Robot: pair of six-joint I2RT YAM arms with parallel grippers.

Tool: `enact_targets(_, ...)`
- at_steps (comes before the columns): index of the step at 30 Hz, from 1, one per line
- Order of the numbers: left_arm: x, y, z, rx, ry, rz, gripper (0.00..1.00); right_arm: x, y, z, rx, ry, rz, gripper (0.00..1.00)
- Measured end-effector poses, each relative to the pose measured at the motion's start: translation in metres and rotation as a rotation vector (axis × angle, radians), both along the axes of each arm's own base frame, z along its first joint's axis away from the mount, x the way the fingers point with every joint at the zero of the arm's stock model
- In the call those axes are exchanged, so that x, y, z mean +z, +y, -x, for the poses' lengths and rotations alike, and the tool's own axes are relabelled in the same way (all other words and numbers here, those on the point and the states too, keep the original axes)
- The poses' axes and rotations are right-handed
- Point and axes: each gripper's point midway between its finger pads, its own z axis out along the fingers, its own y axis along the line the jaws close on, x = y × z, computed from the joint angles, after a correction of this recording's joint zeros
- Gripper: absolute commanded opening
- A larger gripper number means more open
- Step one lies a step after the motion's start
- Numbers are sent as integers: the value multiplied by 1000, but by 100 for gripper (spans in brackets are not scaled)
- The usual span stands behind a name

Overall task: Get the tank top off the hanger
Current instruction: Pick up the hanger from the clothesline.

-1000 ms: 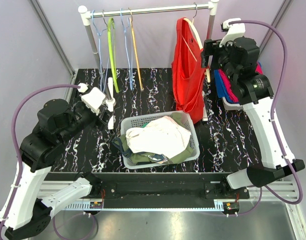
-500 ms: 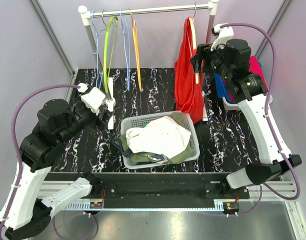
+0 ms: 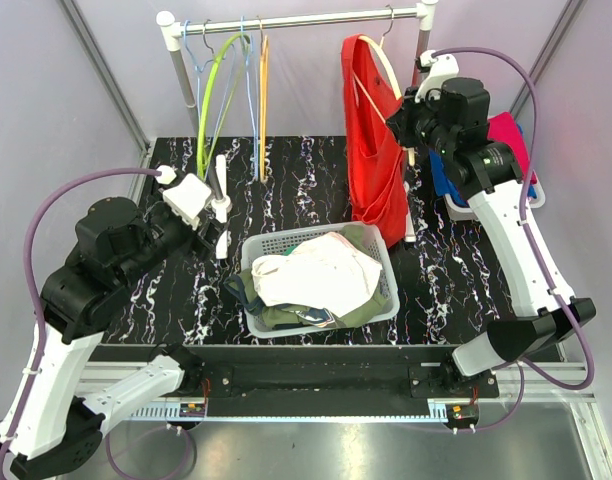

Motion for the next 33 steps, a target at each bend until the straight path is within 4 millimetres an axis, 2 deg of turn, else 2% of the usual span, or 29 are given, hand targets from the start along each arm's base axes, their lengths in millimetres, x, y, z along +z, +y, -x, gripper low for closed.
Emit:
enact_targets(9,0,0,0,0,2,-1,80,3,-13,0,-50,-47,38,0)
enact_targets(13,-1,-1,-1,0,4,-2,80,16,-20,2,-68,-112,53,0)
enact_targets(18,-2,-1,-2,0,6,-4,80,50,-25,11,-72,-232,52,0)
enact_targets(24,-2,-1,-2,1,6,-4,80,55,-26,18,-49,-237,75,0)
enact_targets(29,-1,0,-2,3,5,-3,80,66,-22,33,-4,-222,67,0)
enact_targets(33,-1,0,-2,4,4,-2,80,75,-20,58,53,-184,45,0)
